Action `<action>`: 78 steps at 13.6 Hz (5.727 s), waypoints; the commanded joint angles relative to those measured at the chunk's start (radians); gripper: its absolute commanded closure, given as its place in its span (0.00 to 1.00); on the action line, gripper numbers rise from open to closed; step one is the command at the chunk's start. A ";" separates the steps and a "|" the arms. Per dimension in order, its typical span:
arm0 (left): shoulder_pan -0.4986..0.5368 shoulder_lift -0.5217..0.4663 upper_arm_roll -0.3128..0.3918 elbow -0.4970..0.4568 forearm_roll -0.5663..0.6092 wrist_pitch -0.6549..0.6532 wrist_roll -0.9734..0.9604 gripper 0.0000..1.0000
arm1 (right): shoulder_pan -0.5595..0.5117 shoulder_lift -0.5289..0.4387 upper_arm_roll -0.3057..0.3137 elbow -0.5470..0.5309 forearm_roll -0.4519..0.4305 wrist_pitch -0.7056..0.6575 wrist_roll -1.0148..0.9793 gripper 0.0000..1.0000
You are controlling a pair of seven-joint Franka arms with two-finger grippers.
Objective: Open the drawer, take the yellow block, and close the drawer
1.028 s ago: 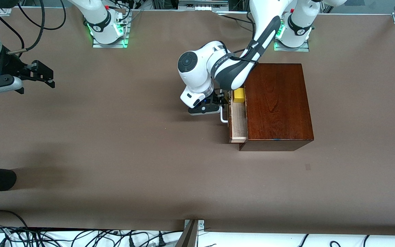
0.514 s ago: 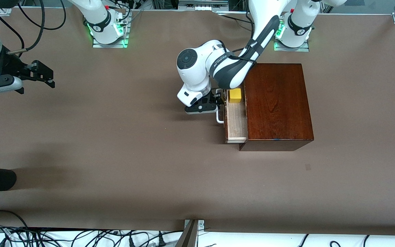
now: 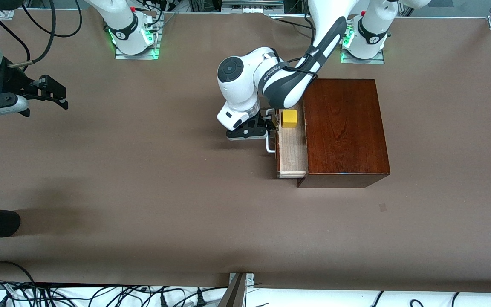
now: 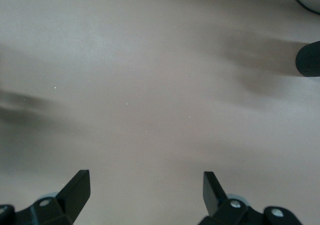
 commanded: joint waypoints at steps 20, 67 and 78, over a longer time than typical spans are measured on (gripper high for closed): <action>0.681 -0.397 0.019 0.153 -0.327 -0.617 0.820 0.00 | 0.023 0.041 0.158 0.019 0.035 -0.005 0.007 0.00; 0.705 -0.672 0.161 -0.266 -0.287 -0.315 0.952 0.00 | 0.695 0.823 0.289 0.682 -0.210 0.321 -0.394 1.00; 0.689 -0.675 0.083 -0.234 -0.336 -0.413 0.972 0.00 | 0.358 0.612 0.269 0.684 -0.158 0.135 -0.253 1.00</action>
